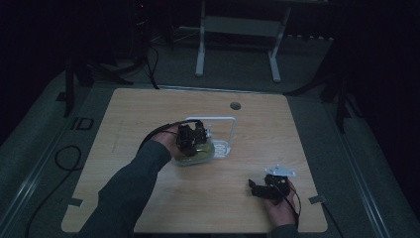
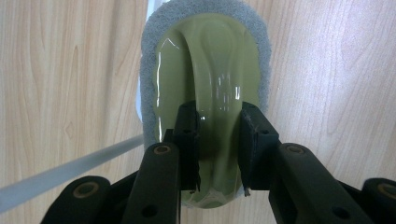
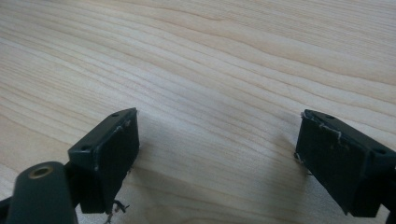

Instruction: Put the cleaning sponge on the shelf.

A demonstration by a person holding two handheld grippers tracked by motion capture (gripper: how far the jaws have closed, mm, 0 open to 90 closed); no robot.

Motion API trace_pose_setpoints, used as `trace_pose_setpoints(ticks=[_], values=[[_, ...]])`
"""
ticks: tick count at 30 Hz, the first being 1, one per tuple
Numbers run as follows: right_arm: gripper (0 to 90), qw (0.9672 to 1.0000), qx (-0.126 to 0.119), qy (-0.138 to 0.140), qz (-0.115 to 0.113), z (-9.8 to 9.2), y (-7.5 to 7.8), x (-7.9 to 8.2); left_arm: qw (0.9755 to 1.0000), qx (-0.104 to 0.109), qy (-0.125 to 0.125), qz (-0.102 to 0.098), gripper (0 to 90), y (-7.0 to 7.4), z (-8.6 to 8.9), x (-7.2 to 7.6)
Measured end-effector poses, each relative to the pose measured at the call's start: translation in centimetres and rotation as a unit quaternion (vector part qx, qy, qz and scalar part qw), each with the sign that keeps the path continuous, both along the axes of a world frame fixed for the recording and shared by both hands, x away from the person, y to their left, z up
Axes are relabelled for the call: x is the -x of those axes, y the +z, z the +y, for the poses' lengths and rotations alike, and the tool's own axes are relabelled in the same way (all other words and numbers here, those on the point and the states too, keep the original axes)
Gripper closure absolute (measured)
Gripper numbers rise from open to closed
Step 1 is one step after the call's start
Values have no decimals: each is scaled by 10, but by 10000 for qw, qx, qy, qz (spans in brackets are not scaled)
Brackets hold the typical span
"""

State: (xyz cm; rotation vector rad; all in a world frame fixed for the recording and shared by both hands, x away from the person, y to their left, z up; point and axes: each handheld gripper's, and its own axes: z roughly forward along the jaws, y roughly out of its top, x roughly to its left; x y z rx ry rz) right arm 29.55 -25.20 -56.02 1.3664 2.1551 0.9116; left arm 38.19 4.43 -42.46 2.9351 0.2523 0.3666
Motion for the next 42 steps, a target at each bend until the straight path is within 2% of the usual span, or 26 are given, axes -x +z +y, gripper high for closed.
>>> trace_pose_setpoints(ticks=[11, 12, 15, 25, 30, 42], values=[[129, 10000, -1, -1, 2, 0, 0, 0, 9997, 15, -217, 101, 717, -7, -6, -6], [130, 10000, -3, -2, 4, 0, 0, 0, 9995, -12, -305, 129, 717, -8, -8, -7], [130, 10000, -2, -1, 3, 0, 0, 0, 9994, -57, -307, 178, 717, -9, -11, -9], [129, 10000, 0, 0, 1, 0, 0, 0, 9985, -165, -496, 188, 718, -5, -20, -13], [129, 10000, 0, 2, 0, 0, 0, 0, 9974, -297, -655, 103, 717, -4, -23, -16], [129, 10000, -6, -1, 2, 0, 0, 0, 9971, -244, -711, 72, 717, -7, -29, -21]])
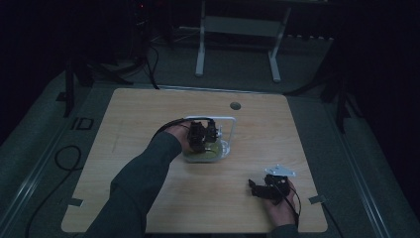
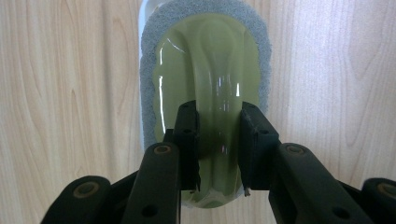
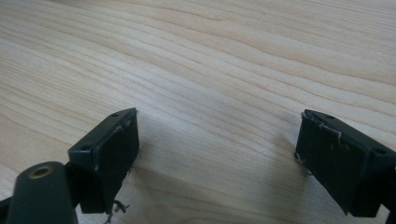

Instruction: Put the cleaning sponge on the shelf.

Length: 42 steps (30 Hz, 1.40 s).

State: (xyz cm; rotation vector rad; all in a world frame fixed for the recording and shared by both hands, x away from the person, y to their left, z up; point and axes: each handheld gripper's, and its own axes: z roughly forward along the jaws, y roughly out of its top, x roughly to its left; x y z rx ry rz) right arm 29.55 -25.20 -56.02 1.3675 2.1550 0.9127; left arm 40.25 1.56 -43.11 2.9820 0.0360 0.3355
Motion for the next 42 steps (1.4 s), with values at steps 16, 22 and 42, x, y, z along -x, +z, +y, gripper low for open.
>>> trace_pose_setpoints(ticks=[16, 22, 42], values=[[129, 10000, -1, -2, 2, 0, 0, 0, 9999, -29, -104, -56, 717, -6, -7, -5], [129, 10000, 0, 0, 0, 0, 0, 0, 9999, 18, -97, -26, 717, -8, -11, -7], [129, 10000, 0, 0, 1, 0, 0, 0, 9998, 100, -82, -126, 716, -8, -15, -14]])
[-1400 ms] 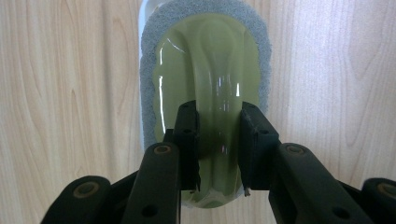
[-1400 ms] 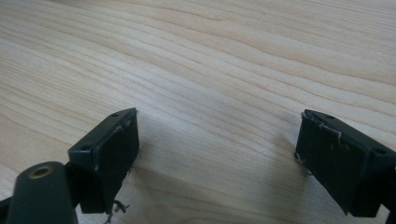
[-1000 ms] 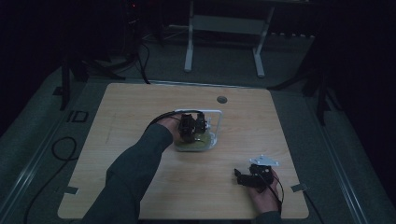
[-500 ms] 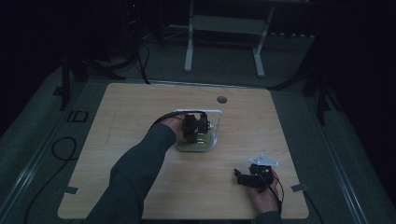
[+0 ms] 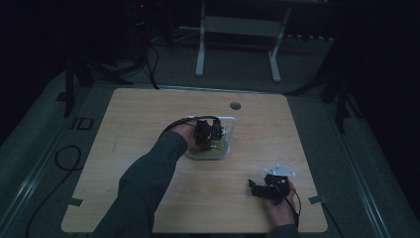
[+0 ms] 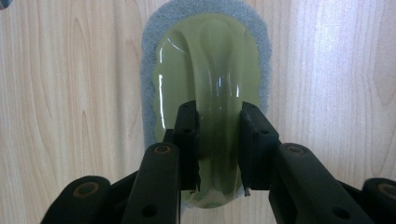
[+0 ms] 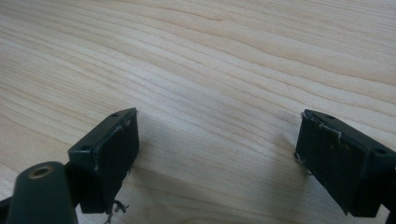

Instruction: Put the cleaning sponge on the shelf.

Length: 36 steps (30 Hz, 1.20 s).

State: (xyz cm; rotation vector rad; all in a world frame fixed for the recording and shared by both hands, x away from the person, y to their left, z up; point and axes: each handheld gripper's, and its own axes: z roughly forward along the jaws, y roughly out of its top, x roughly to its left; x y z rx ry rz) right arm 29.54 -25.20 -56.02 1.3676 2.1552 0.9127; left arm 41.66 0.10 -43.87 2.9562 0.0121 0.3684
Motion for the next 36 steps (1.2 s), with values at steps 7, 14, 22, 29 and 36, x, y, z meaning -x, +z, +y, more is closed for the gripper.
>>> trace_pose_setpoints(ticks=[7, 14, 22, 29, 36], values=[[129, 10000, 3, 2, 0, 0, 0, 0, 9999, -8, 98, -70, 717, -4, -2, -1], [130, 10000, -2, 6, 4, 0, 0, 0, 9997, -174, 22, -185, 716, -10, -4, -3], [130, 10000, 3, 12, -1, 0, 0, 0, 9991, -269, 29, -337, 715, -16, -8, -2], [129, 10000, 3, 15, -2, 0, 0, 0, 9984, -287, 48, -478, 710, -17, -9, -2], [129, 10000, 6, 18, -8, 0, 0, 0, 9977, -275, 63, -620, 706, -19, -9, -2]])
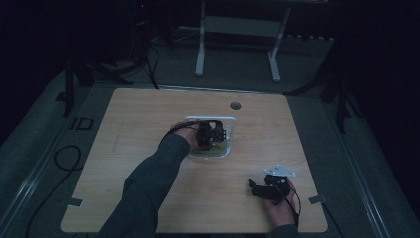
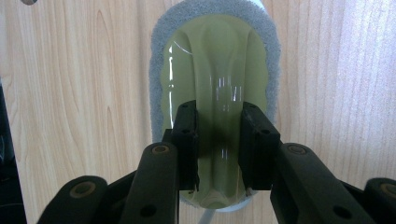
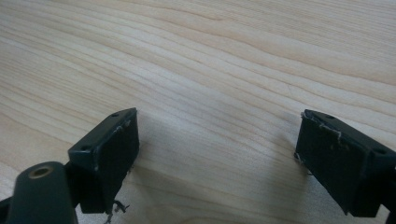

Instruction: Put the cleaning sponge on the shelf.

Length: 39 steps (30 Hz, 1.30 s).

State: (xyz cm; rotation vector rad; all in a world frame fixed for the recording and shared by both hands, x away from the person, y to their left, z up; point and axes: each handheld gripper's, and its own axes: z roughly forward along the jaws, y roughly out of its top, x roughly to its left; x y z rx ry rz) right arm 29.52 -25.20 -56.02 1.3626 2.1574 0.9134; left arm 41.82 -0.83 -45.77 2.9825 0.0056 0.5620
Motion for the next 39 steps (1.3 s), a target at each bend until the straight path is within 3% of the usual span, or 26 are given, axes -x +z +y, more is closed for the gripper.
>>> trace_pose_setpoints(ticks=[9, 29, 33, 36, 39], values=[[130, 10000, -7, -5, 13, 0, 0, 0, 9998, -36, 14, -181, 702, -3, -3, -1], [130, 10000, 0, 6, 4, 0, 0, 0, 9997, 85, 181, -125, 591, 4, -1, 4], [130, 10000, 1, 7, 4, 0, 0, 0, 9993, 273, 254, -72, 592, 9, 3, 9], [130, 10000, 1, 6, 4, 0, 0, 0, 9992, 285, 256, -78, 593, 10, 7, 11], [129, 10000, 1, 6, 4, 0, 0, 0, 9983, 480, 317, -70, 593, 14, 12, 13]])
